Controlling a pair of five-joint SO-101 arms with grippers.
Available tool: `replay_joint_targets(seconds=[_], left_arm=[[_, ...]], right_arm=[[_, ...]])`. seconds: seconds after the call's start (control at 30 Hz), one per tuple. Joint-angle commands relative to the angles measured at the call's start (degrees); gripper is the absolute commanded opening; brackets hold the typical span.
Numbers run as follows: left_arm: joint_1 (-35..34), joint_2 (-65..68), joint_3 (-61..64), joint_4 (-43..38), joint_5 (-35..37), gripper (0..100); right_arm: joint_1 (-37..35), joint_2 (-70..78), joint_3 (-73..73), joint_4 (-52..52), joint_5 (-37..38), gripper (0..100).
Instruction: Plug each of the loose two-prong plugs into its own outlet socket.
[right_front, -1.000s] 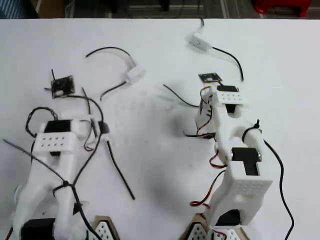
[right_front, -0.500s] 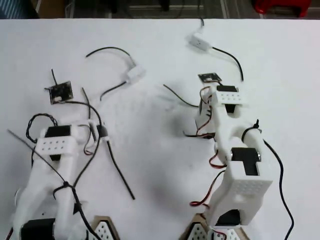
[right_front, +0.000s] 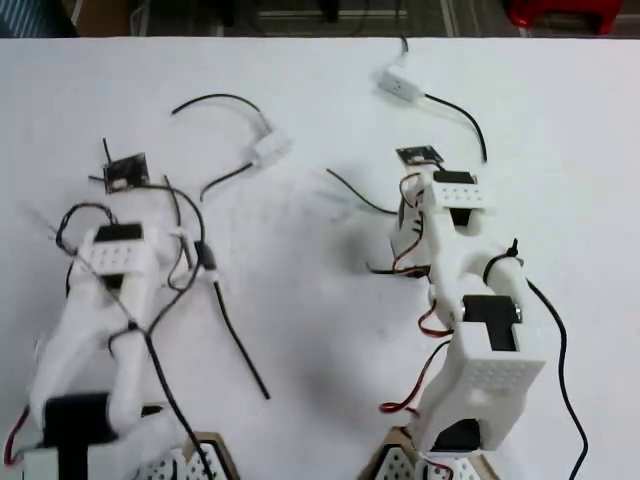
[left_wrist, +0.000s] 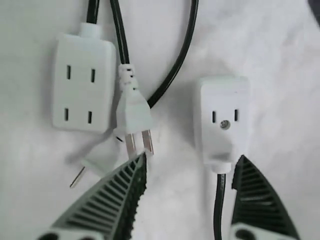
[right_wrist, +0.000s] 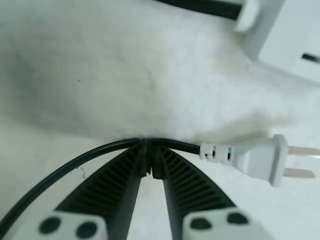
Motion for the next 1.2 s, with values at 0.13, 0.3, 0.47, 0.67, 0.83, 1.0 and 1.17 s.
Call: replay_joint_targets(seconds=[0.13,0.3,0.47,0.67,0.83,1.0,1.17], left_arm=[[-3.0,7.1,-7.0,-0.6,-0.2,19],[-1.7,7.2,-4.8,-5.3,-0.2,20],[1.8,7.3,-4.9,-5.6,-0.2,20],[5.4,7.3,-4.9,-7.1,0.1,20],[6.8,7.4,-4.9,-7.7,0.5,26],[8.9,7.4,-4.9,-8.1,2.3,26],[15.3,7.3,-7.0,-7.4,2.4,26]], right_arm=[[-1.7,0.8,0.3,-0.8,0.4,2.2],[-1.7,0.8,0.3,-0.8,0.4,2.2],[-1.7,0.8,0.3,-0.8,0.4,2.2],[-1.7,0.8,0.3,-0.7,0.4,2.2],[-1.7,0.8,0.3,-0.2,0.4,2.2],[-1.7,0.8,0.3,-0.2,0.4,2.2],[-1.7,0.8,0.3,-0.2,0.4,2.2]])
